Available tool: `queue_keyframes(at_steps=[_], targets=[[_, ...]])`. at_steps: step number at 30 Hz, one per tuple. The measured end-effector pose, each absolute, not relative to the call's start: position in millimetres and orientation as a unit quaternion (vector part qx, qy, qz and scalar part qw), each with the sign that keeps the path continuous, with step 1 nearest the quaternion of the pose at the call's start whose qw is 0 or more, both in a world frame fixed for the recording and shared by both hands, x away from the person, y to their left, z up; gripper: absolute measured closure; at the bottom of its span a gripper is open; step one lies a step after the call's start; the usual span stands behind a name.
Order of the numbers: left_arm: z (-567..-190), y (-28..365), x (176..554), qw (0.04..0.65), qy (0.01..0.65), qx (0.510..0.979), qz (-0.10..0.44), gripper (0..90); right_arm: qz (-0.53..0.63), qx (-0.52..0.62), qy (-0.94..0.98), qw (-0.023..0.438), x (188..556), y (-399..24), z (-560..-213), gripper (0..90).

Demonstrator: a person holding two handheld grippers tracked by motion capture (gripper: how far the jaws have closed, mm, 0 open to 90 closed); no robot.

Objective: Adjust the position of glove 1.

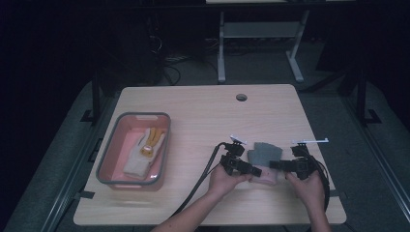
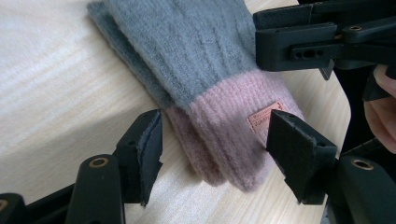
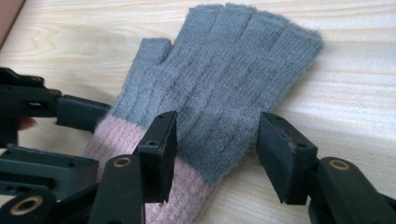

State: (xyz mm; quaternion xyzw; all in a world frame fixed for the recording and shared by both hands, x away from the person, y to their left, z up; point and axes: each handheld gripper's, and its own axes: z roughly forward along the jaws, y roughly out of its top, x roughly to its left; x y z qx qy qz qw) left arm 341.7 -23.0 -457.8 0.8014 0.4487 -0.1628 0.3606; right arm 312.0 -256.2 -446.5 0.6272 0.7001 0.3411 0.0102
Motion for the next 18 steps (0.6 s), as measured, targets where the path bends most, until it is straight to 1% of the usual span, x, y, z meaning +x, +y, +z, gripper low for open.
queue_keyframes(at_steps=[7, 13, 18], targets=[[-462, -26, 340, 0.361, 0.451, 0.799, -0.165, 42.9, 0.345, 0.636, 0.690, -0.004, 313, -260, -453, 47.2], [-462, -26, 339, 0.362, 0.448, 0.802, -0.159, 44.2, 0.349, 0.645, 0.680, -0.021, 315, -264, -459, 45.2], [-462, -25, 339, 0.362, 0.450, 0.801, -0.160, 44.7, 0.357, 0.644, 0.676, -0.023, 314, -264, -461, 47.3]])
